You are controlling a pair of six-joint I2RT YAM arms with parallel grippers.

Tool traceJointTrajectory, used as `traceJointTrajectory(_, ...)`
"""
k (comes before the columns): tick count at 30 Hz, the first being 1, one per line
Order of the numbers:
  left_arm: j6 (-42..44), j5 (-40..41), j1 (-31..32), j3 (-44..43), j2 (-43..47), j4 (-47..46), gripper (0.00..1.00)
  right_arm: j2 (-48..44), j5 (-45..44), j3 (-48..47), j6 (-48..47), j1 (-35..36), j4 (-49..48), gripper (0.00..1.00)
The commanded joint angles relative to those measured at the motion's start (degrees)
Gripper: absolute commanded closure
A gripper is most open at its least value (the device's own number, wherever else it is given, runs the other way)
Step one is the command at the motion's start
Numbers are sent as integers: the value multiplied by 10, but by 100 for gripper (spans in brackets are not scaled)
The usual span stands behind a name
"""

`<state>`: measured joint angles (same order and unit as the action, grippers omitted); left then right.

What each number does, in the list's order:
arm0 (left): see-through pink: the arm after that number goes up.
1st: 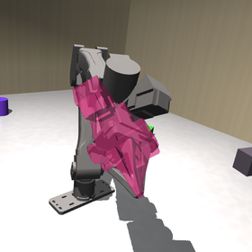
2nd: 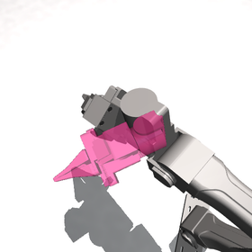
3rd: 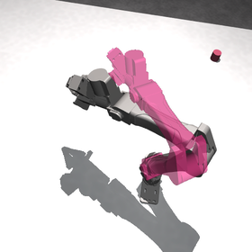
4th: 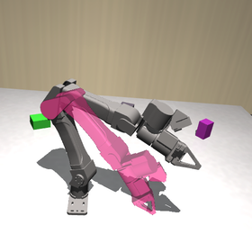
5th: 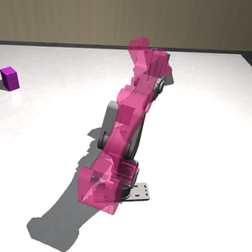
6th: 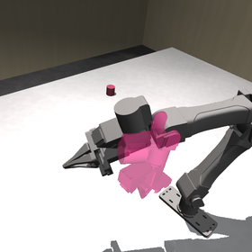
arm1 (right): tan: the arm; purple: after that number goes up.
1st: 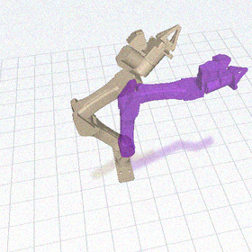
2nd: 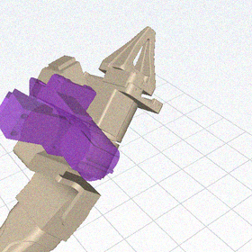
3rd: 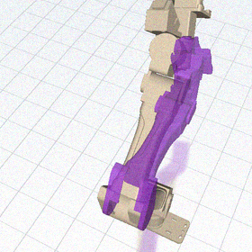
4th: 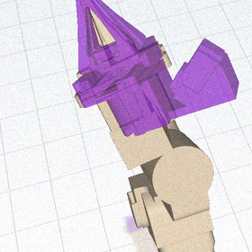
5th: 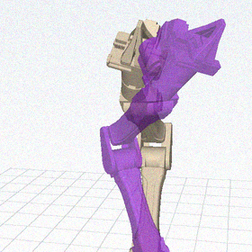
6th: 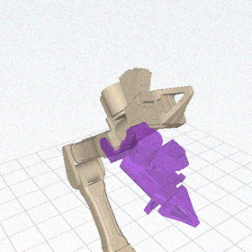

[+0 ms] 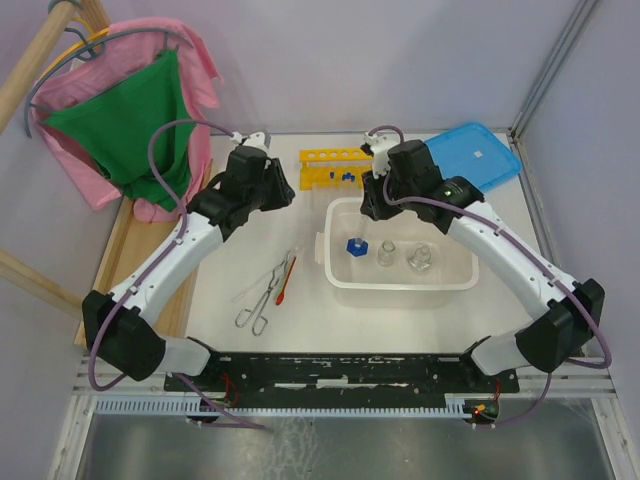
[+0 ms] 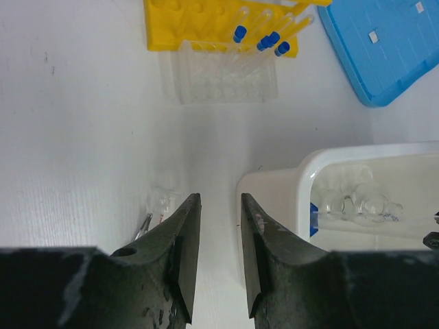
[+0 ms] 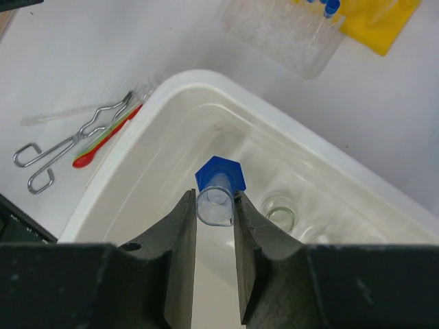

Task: Organize the chemistry lab equipment
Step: Place the chemistry item in the storage box.

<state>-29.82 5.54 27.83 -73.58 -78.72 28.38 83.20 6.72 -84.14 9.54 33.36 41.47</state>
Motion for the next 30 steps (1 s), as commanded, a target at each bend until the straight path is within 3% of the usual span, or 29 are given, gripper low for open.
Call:
traceJointTrajectory(1, -22, -27, -12, 8, 5, -28, 64, -15, -53, 37, 9, 18, -130, 92)
traceJointTrajectory(15, -33, -35, -22, 48, 17, -41, 63, 27, -127, 84, -15, 52, -180, 92)
traceJointTrajectory(23, -37, -40, -24, 61, 20, -40, 63, 48, -124, 98, -11, 54, -189, 91)
traceJointTrajectory(30, -37, -47, -25, 68, 16, -36, 62, 51, -122, 104, -4, 57, -183, 79)
